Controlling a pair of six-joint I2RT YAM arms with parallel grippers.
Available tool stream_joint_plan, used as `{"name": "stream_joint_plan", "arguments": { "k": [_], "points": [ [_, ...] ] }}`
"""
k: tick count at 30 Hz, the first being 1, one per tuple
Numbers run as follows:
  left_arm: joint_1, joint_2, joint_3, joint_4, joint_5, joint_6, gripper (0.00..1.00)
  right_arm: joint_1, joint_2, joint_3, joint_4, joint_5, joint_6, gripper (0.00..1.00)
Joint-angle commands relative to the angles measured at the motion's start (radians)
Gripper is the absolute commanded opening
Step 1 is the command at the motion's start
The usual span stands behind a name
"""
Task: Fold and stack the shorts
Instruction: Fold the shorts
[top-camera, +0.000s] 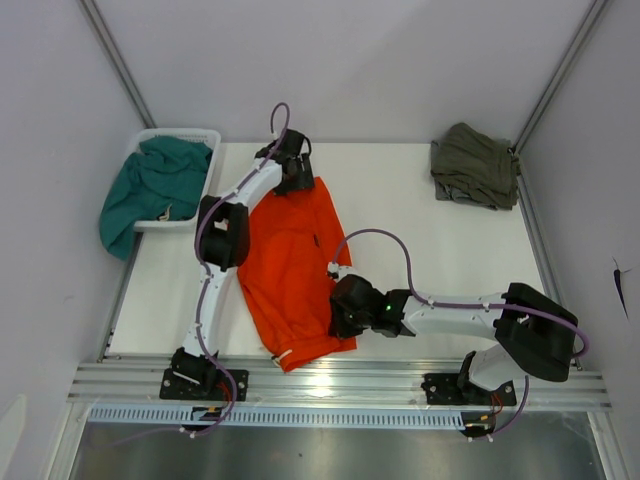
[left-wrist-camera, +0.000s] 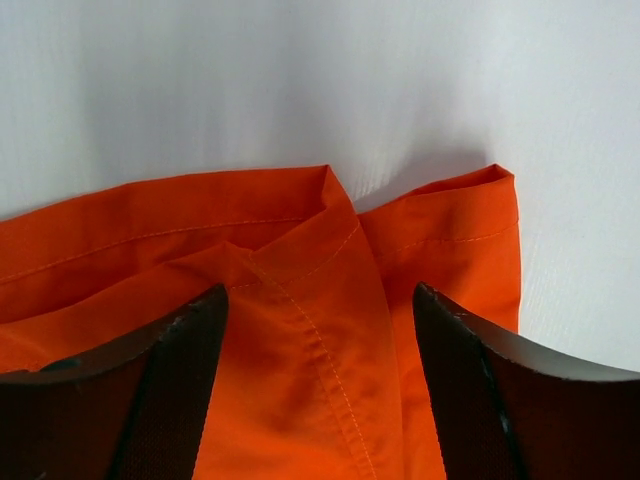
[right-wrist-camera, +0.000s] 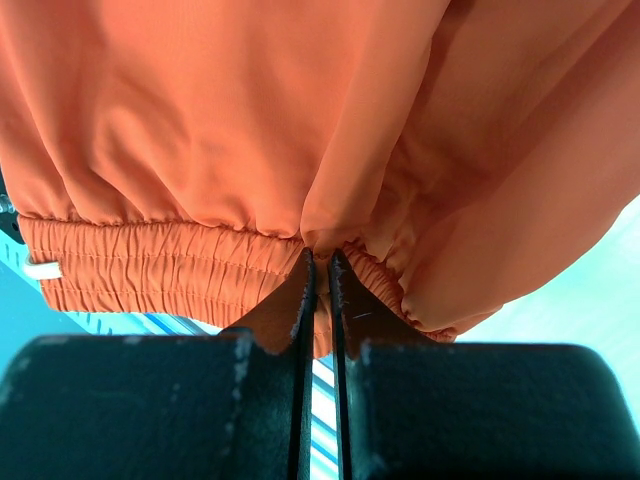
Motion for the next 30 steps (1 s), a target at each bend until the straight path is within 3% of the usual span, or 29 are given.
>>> {"name": "stream_joint_plan", "arguments": {
  "k": [1,5,6,8,12,15,30],
  "points": [
    [-0.026,-0.022,0.007,-0.027,-0.041,0.011,0.75,0.012,-0.011,0.02,0.022,0.022,0.002,0.0],
    [-0.028,0.008,0.007,-0.032,-0.038,0.01,0.54,0.015,-0.02,0.017,0.015,0.029,0.007,0.0],
    [-0.028,0.008,0.002,-0.029,-0.04,0.01,0.38,0.015,-0.023,0.014,0.015,0.032,0.007,0.0],
    [-0.028,0.001,-0.001,-0.024,-0.041,0.007,0.15,0.015,-0.022,0.016,0.012,0.037,0.008,0.0],
    [-0.028,-0.037,0.007,-0.017,-0.052,0.01,0.13,0.015,-0.023,0.022,-0.009,0.051,0.007,0.0],
    [-0.028,-0.067,0.039,-0.029,-0.059,0.011,0.0,0.018,-0.035,0.032,-0.04,0.078,0.007,0.0],
    [-0.068,-0.226,0.074,-0.055,-0.058,0.014,0.0,0.069,-0.255,0.051,-0.242,0.281,0.043,0.0]
  ]
}}
